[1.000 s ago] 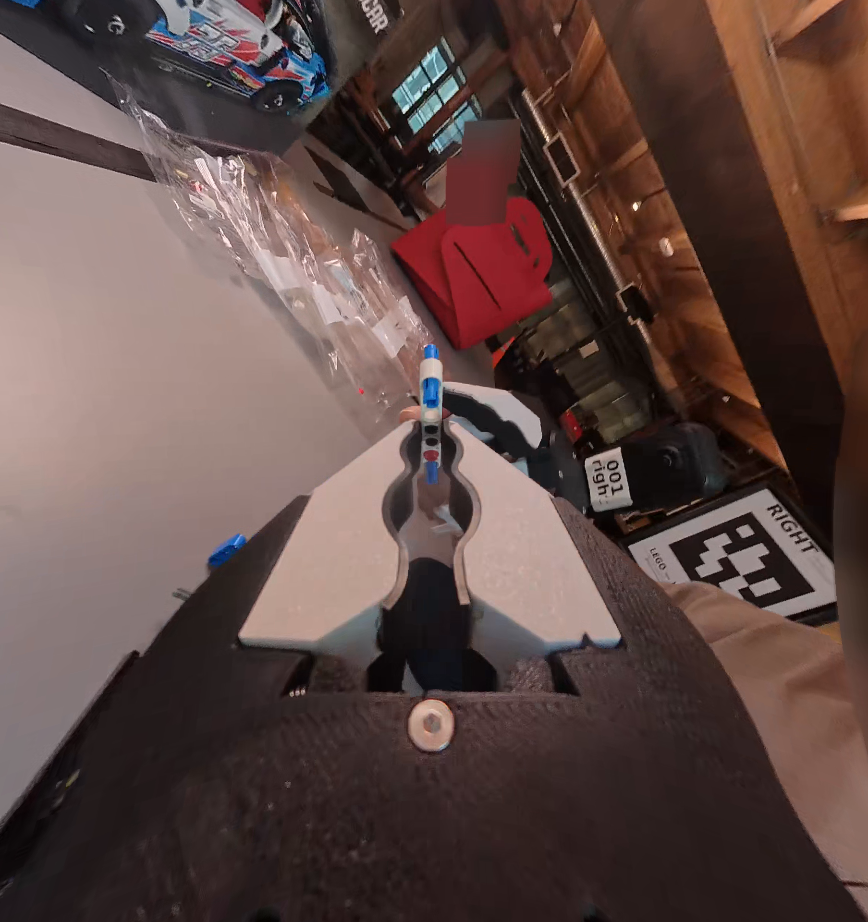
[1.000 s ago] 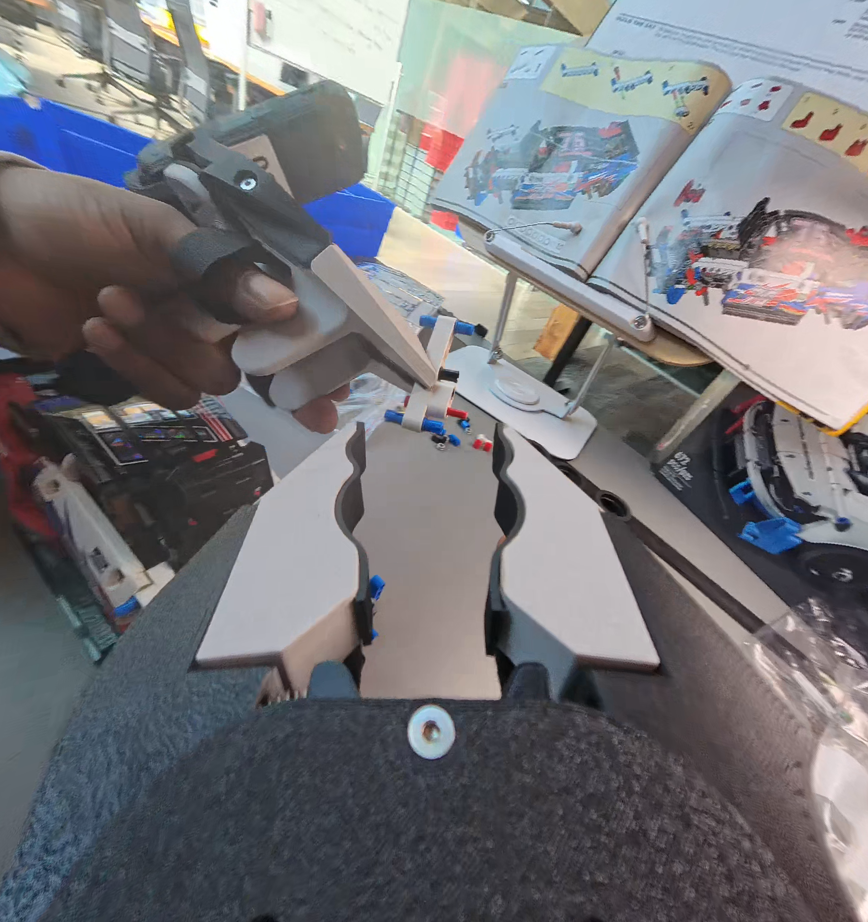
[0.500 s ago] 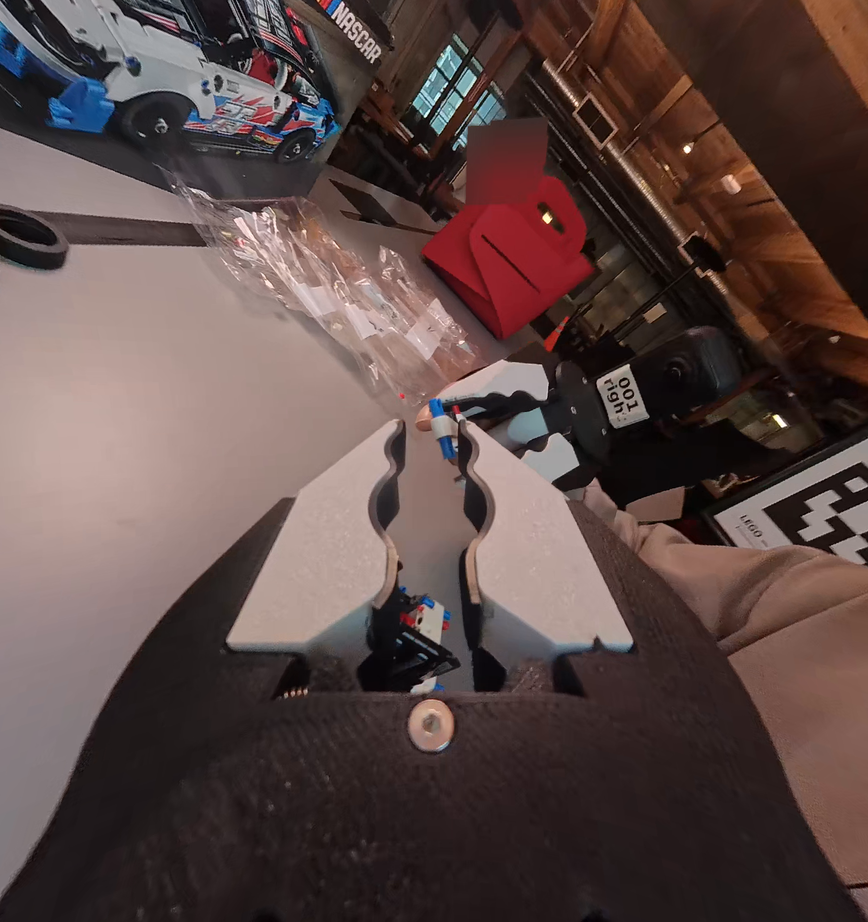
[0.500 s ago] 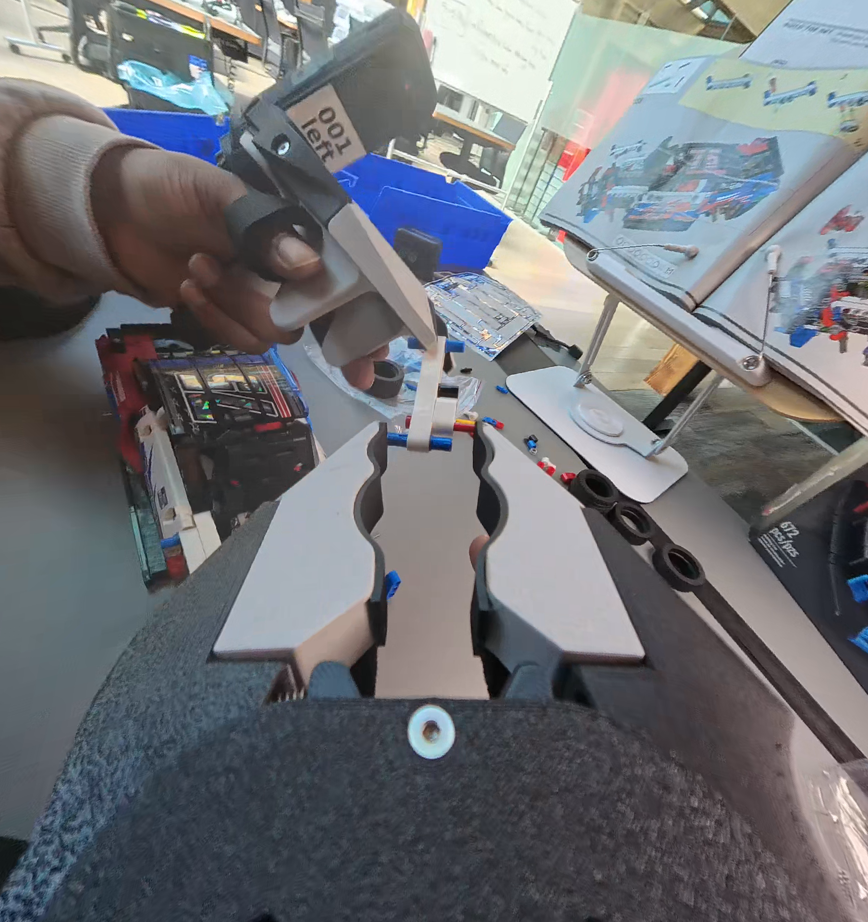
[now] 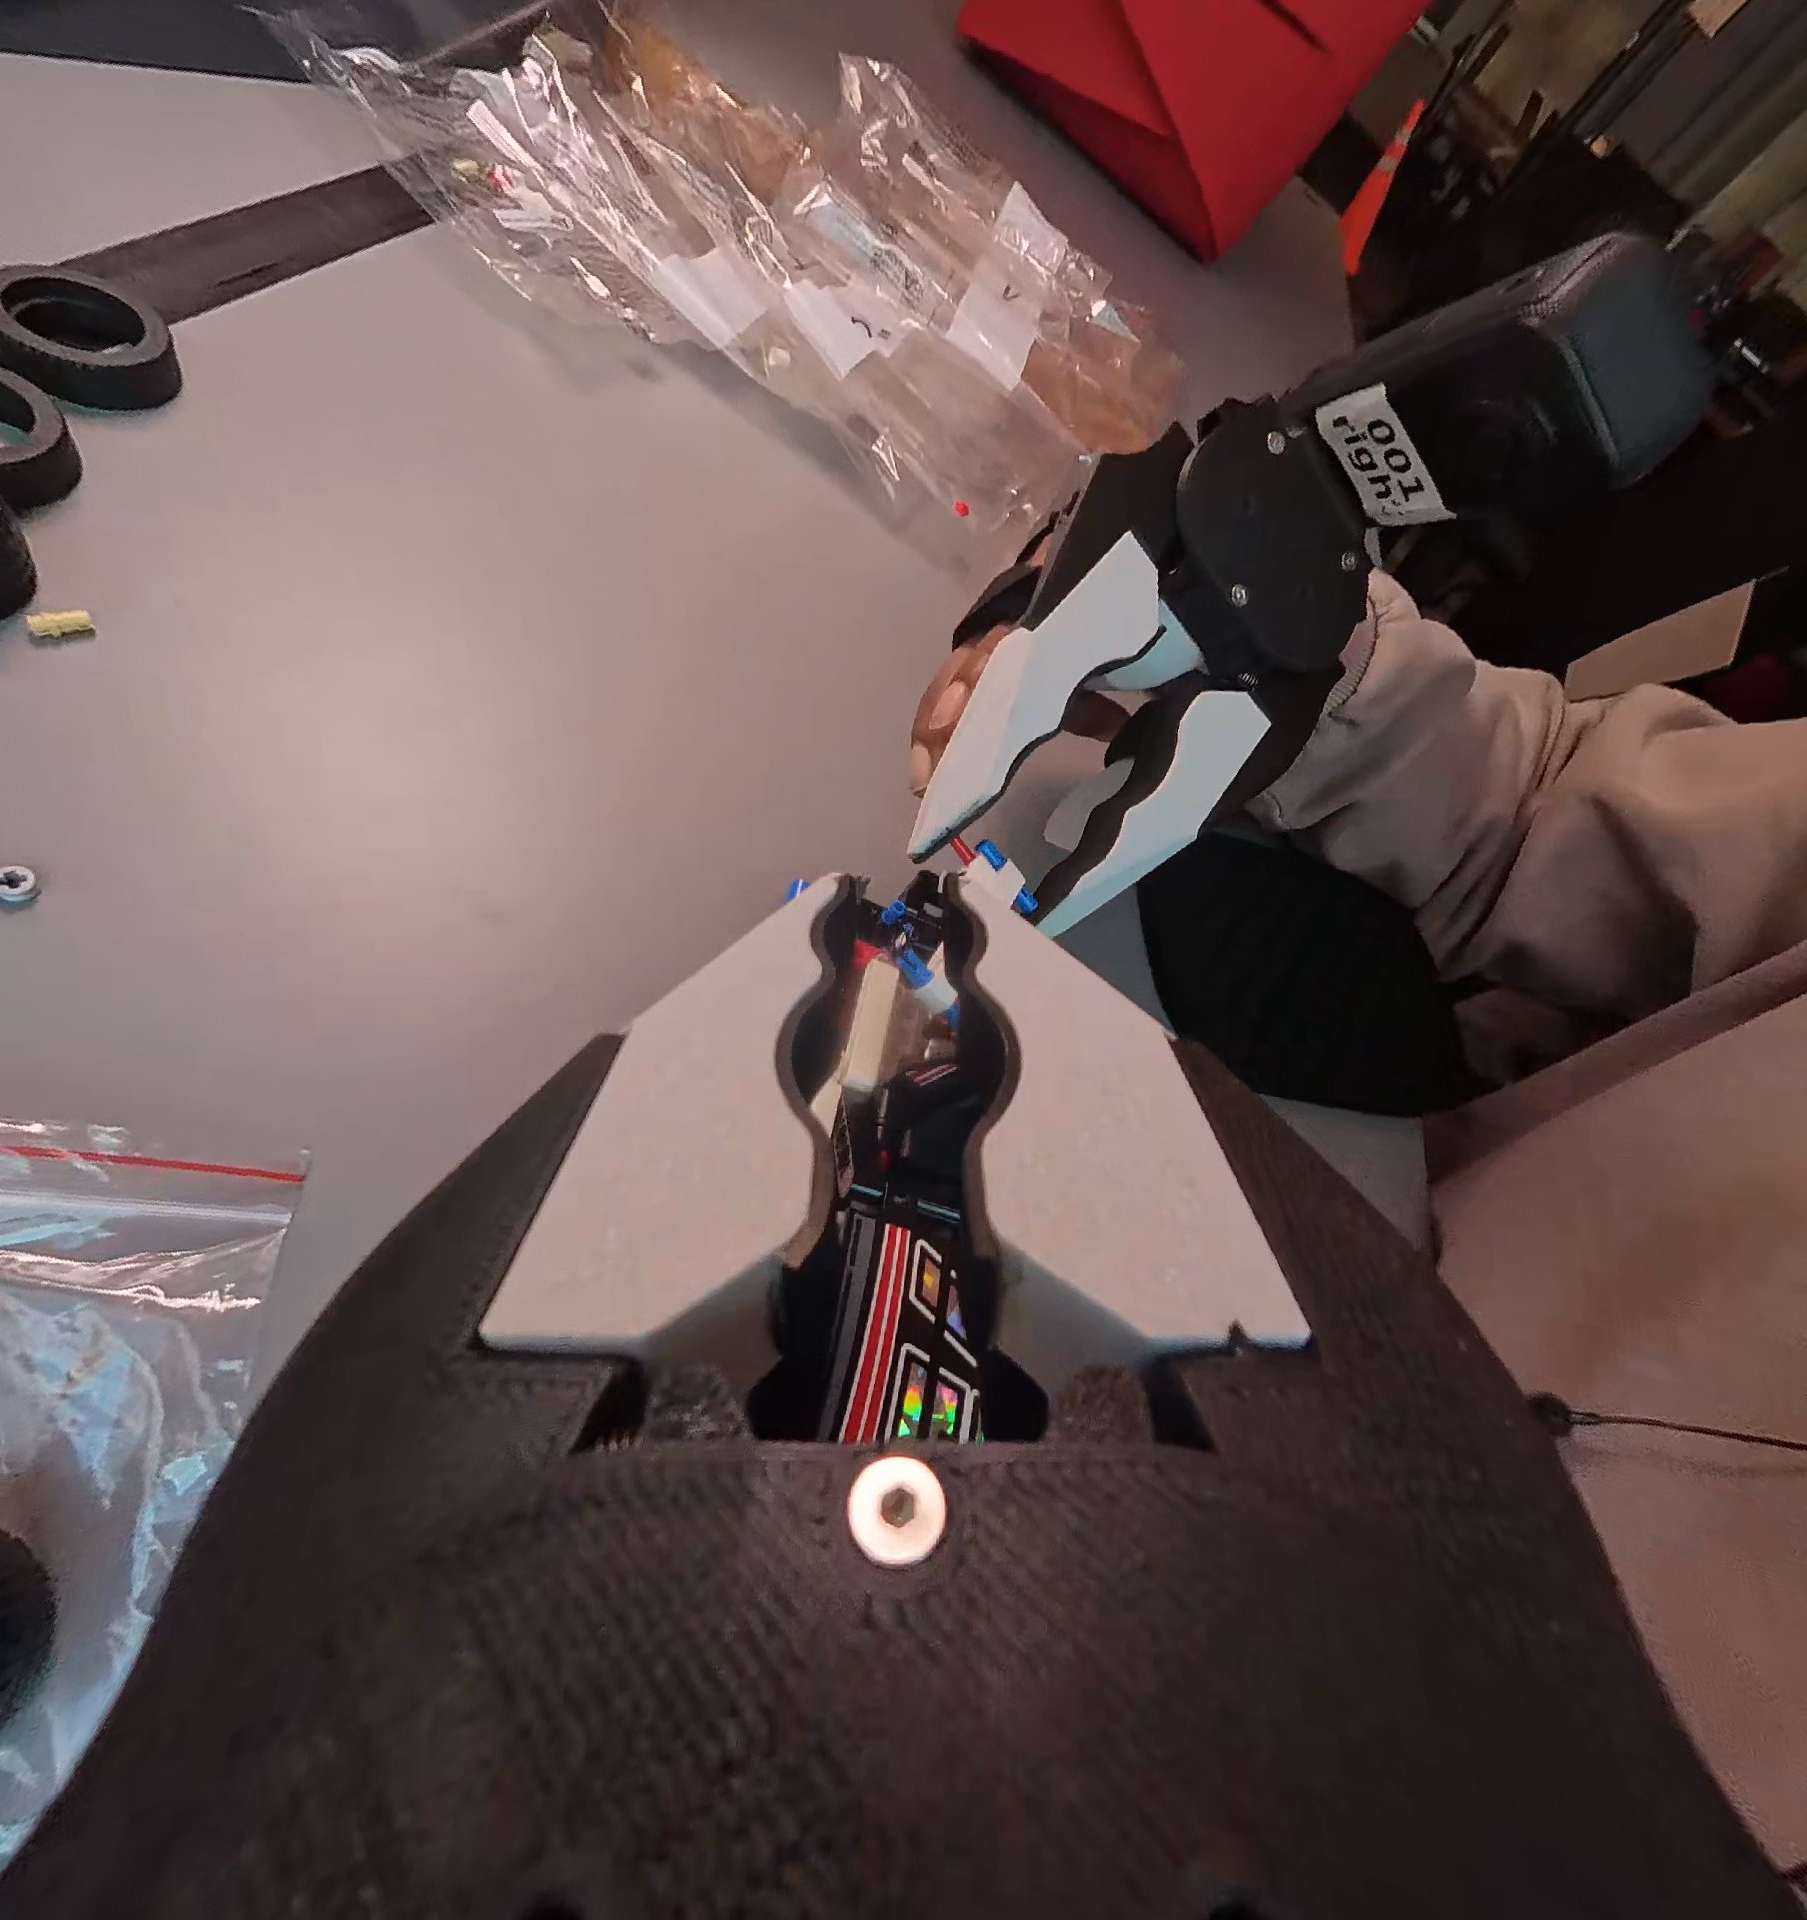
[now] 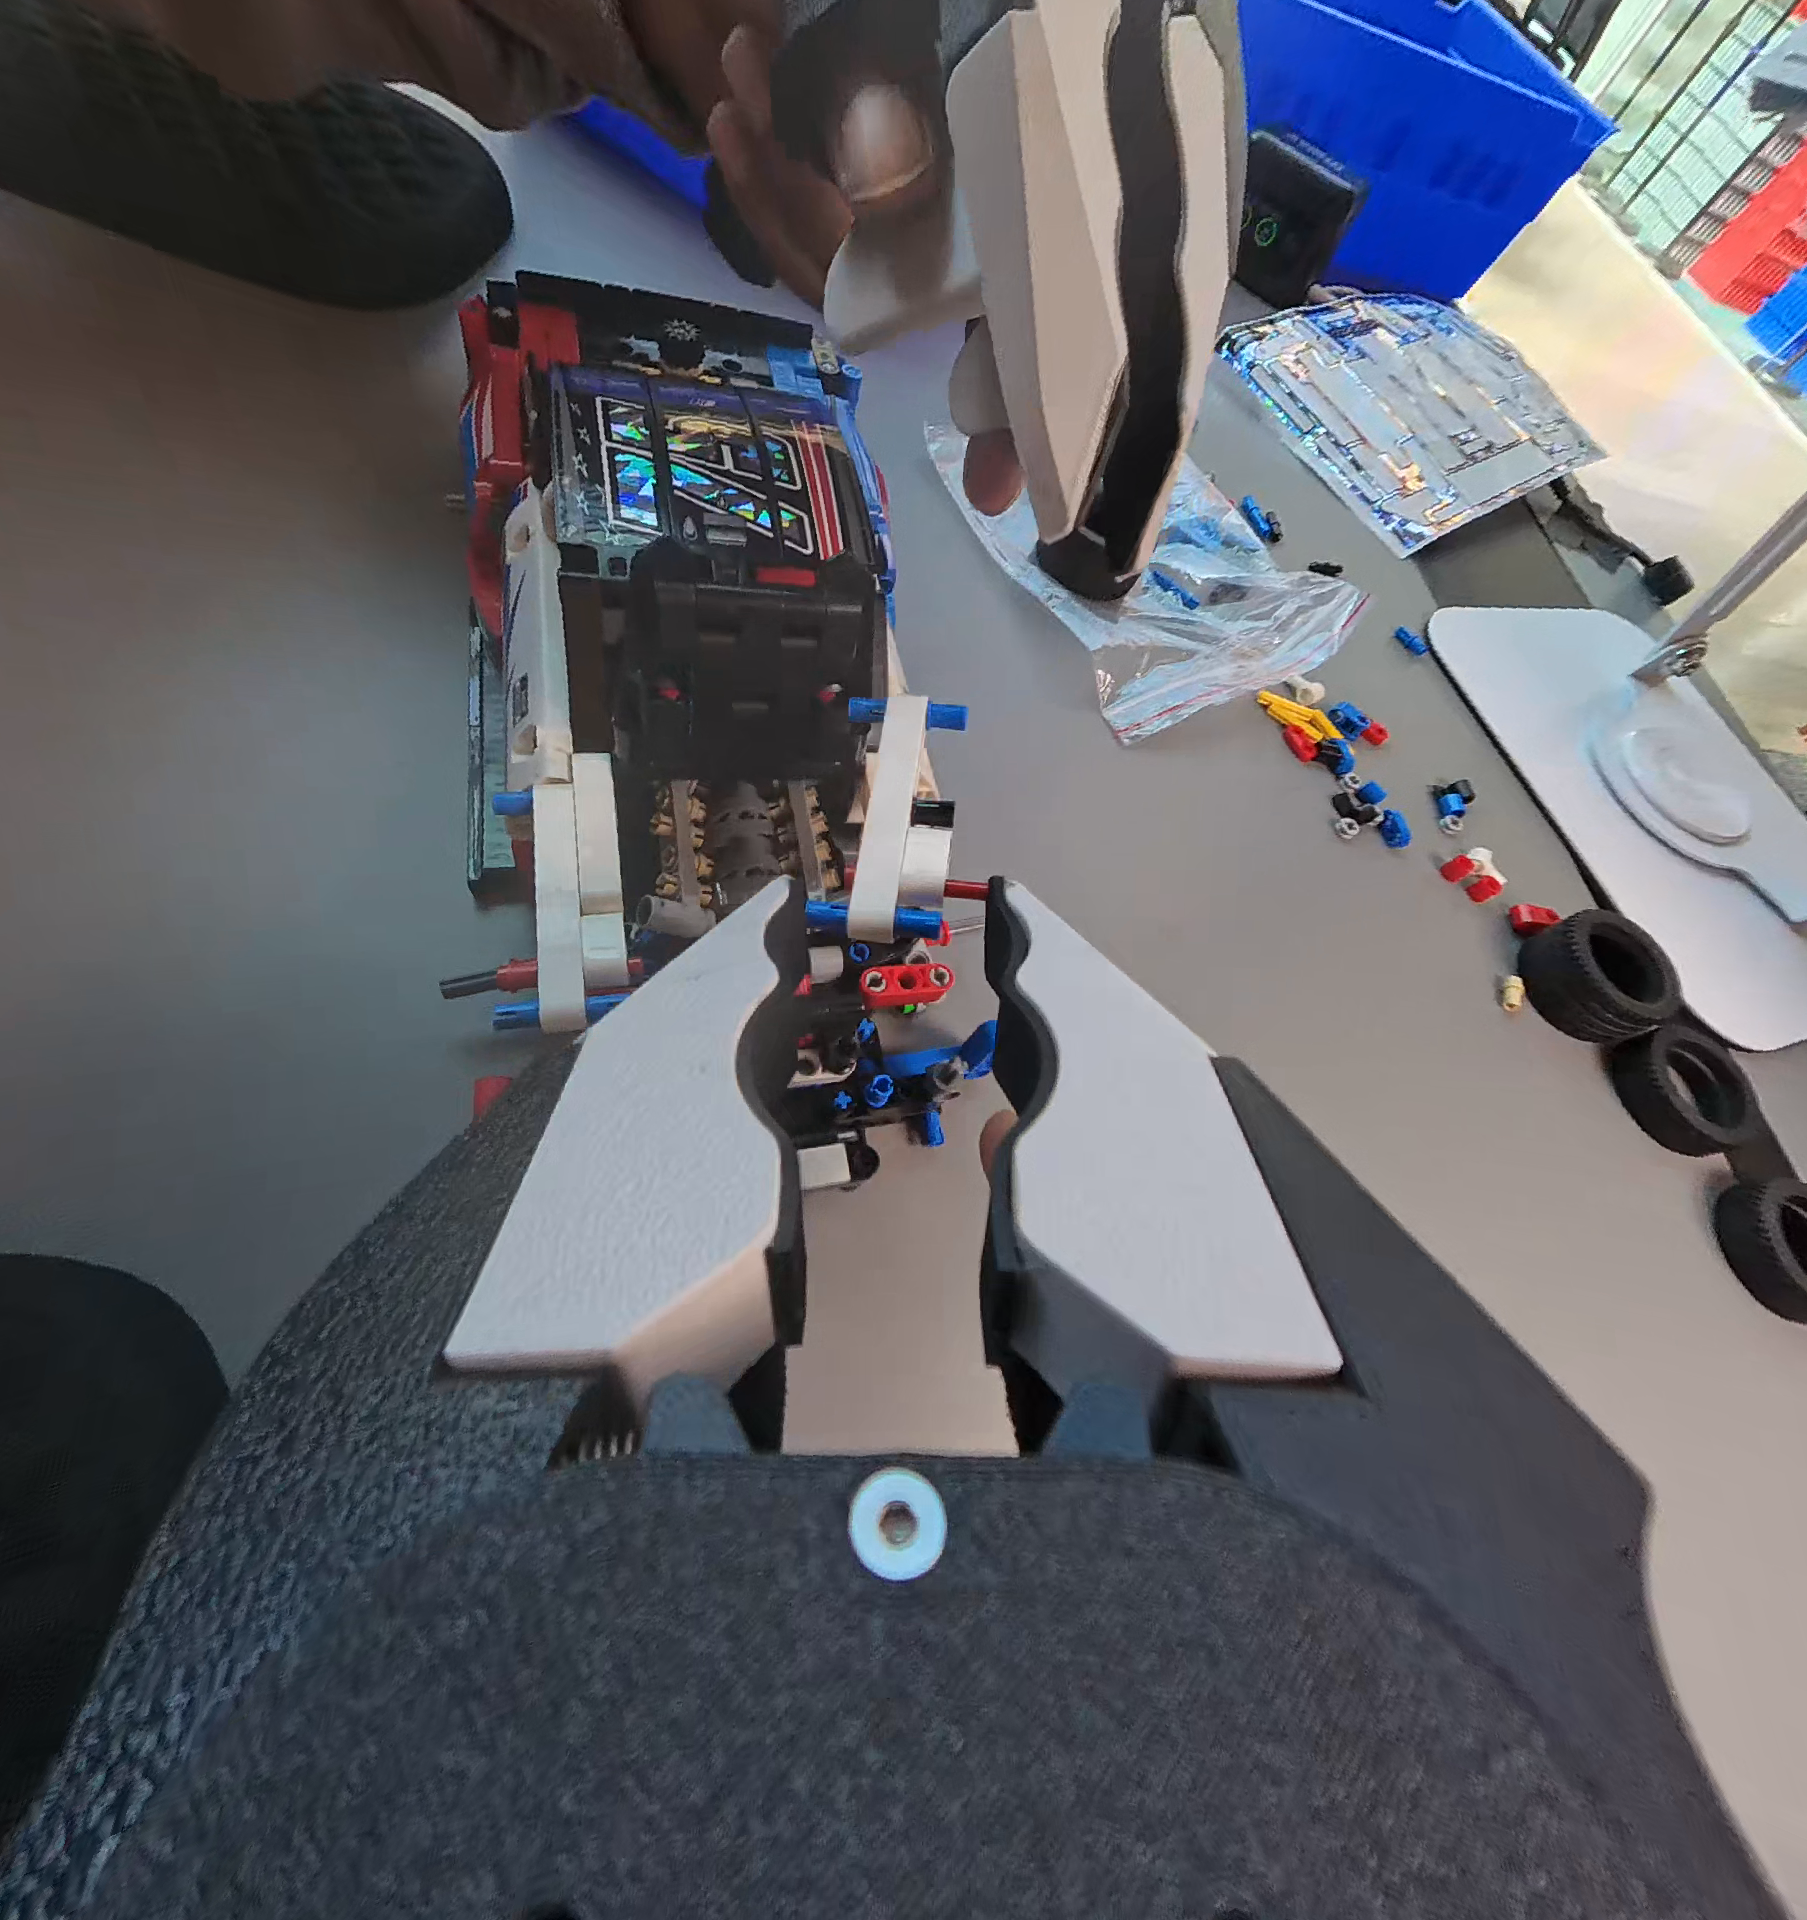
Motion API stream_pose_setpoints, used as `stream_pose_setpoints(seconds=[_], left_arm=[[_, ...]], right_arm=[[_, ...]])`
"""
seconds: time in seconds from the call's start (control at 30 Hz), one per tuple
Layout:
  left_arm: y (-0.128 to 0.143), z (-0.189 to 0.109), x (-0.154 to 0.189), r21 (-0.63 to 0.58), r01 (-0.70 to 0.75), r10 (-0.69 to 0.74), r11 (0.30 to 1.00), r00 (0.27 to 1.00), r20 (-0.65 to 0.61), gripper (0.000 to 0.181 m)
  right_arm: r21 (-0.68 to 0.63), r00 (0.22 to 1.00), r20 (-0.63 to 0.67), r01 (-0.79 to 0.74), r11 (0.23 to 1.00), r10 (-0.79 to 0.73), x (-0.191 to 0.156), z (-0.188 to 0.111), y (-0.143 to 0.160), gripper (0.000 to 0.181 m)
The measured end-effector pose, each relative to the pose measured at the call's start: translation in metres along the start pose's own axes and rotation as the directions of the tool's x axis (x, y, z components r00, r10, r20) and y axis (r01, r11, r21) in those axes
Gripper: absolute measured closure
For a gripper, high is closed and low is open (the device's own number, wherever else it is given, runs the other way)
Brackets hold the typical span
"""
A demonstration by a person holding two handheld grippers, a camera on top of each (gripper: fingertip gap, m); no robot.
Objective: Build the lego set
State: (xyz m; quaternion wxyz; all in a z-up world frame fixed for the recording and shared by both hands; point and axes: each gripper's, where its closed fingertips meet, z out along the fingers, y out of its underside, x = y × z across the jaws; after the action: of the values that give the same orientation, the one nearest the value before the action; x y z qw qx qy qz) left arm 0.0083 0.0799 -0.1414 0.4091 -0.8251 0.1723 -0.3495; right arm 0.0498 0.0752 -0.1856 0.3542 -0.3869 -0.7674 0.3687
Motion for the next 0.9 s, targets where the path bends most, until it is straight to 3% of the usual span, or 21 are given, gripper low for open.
stream_pose_setpoints(seconds=[0.23, 0.53, 0.7, 0.9], left_arm=[[0.017, 0.013, -0.002, -0.133, -0.118, 0.12, 0.984, 0.993, 0.009, 0.169], [0.024, 0.023, -0.005, -0.207, -0.153, 0.154, 0.966, 0.988, -0.014, 0.169], [0.031, 0.026, 0.002, -0.245, -0.113, 0.096, 0.963, 0.992, -0.078, 0.168], [0.03, 0.022, 0.018, -0.259, 0.038, -0.095, 0.965, 0.973, -0.212, 0.16]], right_arm=[[-0.013, 0.998, 0.061, -0.003, 1.0, 0.004, -0.009, 0.005, 0.01, 0.149], [-0.005, 0.995, 0.102, 0.008, 1.0, -0.007, -0.012, 0.009, 0.015, 0.149], [0.026, 0.995, 0.093, 0.028, 0.999, -0.03, -0.01, 0.007, 0.01, 0.149], [0.094, 0.993, -0.01, 0.122, 0.988, -0.121, 0.002, -0.003, -0.007, 0.149]])
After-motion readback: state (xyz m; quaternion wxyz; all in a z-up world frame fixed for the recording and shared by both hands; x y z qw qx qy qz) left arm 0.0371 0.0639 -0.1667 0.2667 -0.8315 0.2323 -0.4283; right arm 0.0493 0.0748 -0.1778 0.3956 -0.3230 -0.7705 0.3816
